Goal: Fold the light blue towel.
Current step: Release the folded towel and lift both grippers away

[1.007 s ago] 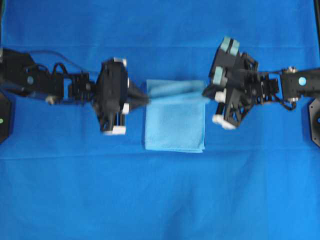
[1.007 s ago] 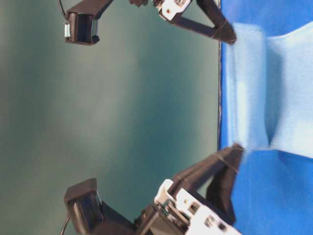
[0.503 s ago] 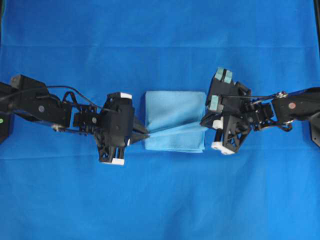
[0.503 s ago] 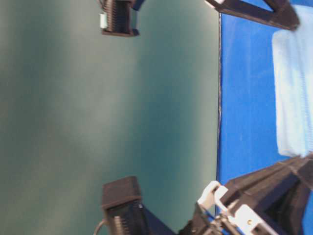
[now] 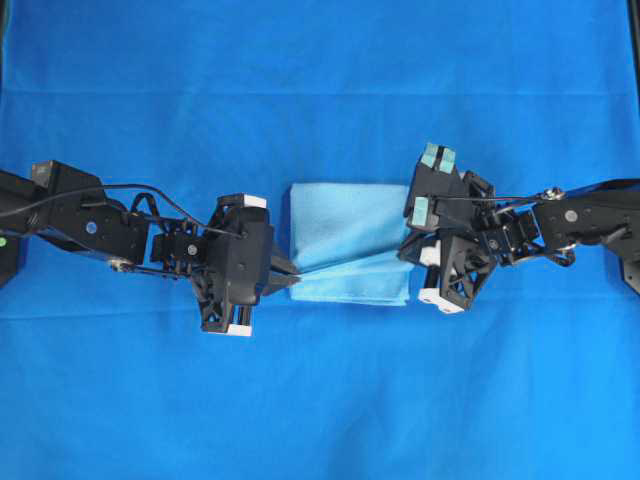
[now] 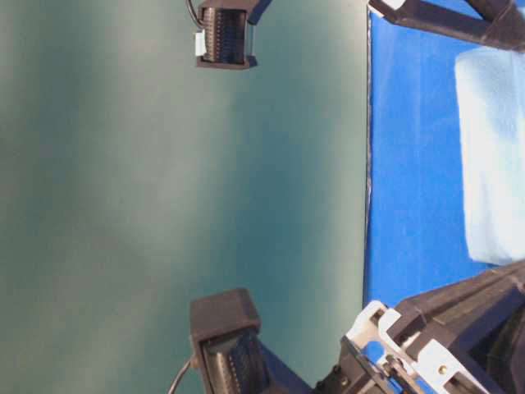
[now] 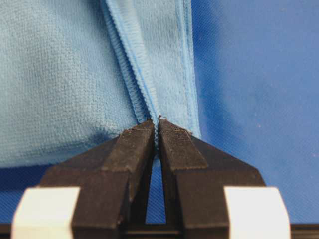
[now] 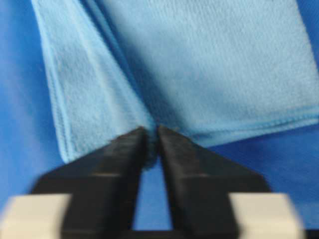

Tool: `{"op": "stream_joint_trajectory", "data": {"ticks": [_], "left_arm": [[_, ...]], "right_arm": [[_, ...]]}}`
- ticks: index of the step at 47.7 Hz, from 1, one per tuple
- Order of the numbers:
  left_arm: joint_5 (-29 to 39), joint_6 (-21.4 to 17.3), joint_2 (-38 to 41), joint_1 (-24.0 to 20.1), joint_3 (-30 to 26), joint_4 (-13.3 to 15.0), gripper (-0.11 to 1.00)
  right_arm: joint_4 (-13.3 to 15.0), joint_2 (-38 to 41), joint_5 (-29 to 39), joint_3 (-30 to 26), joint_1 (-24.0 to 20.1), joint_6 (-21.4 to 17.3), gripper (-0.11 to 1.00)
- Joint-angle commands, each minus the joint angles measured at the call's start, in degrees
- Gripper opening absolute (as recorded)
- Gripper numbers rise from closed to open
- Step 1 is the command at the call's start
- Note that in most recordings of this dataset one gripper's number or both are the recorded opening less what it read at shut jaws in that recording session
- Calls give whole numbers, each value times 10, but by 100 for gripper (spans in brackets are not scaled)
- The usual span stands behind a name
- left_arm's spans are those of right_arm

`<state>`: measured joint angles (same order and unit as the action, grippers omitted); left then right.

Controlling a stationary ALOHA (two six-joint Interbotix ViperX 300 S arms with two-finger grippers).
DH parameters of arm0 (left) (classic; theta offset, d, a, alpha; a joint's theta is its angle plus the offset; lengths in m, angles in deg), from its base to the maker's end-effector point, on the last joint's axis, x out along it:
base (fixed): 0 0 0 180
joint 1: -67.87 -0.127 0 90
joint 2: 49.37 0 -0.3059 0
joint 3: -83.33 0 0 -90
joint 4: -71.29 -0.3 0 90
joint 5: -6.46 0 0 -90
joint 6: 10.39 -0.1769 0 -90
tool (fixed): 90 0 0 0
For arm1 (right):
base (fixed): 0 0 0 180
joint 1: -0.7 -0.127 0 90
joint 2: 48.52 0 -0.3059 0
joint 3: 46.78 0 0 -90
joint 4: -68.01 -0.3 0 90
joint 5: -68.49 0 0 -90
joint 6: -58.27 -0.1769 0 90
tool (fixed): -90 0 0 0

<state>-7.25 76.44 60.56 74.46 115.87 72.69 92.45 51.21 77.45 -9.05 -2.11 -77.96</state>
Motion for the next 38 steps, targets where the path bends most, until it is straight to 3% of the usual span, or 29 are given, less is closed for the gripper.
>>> {"op": "stream_joint_trajectory", "data": {"ticks": [1, 6, 12, 15, 30, 38], "left_arm": [[-10, -1, -7, 5, -10, 1, 7], [-10, -1, -11, 6, -13, 1, 34], [-7, -3, -25, 6, -18, 1, 70], [-1, -8, -39, 6, -14, 1, 82], [60, -15, -152, 2, 4, 1, 77], [62, -23, -216, -6, 32, 1, 77]], "right_arm": [[-1, -6, 1, -8, -3, 2, 36], [0, -11, 3, -10, -10, 4, 62], [2, -33, 11, -11, -18, 8, 59], [2, -47, 20, -11, -22, 9, 59], [6, -151, 62, -15, -50, 11, 59], [23, -197, 73, -21, -51, 17, 59]]}}
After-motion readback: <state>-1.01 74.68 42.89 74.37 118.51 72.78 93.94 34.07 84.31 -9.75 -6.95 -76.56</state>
